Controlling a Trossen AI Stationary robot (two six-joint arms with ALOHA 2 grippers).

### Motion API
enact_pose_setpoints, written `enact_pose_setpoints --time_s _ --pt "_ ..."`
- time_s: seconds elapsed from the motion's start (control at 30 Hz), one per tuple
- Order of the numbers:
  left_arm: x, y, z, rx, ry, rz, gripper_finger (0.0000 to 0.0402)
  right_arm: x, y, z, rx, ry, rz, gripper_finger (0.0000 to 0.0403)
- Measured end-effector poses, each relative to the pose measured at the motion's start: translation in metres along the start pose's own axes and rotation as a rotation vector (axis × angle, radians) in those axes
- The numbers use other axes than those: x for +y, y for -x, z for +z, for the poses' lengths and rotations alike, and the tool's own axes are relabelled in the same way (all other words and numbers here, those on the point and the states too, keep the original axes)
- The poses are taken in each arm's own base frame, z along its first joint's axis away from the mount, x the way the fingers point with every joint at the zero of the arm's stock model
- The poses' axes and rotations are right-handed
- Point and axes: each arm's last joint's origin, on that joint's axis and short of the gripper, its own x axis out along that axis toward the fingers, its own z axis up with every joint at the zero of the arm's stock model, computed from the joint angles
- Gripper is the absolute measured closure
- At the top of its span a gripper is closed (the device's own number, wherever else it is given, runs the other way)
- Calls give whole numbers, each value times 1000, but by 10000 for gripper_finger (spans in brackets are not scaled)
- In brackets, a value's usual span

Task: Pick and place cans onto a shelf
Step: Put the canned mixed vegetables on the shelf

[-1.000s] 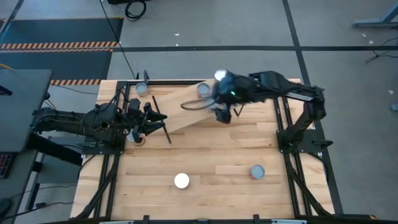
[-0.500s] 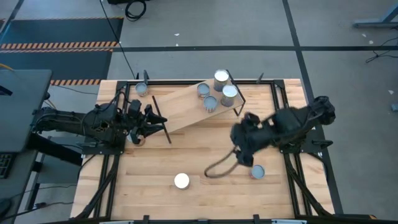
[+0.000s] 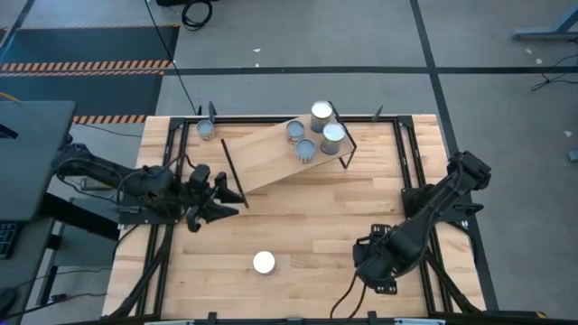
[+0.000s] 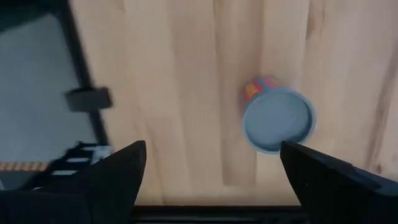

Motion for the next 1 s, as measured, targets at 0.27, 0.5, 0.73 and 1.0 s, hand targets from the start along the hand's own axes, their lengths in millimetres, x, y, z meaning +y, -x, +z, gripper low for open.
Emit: enact_pose_setpoints --time_s 0.27,0.5,0.73,1.0 --pt "-4 -3 -8 15 2 29 196 -21 -40 -9 89 93 -121 15" --pt "-3 -3 -8 -7 2 56 196 -38 -64 -12 115 133 -191 14" --pt "-3 -3 -7 -21 2 80 196 -47 -84 -3 68 189 -115 19" --pt "-4 -3 -6 -36 6 72 196 -57 -87 3 73 164 -112 53"
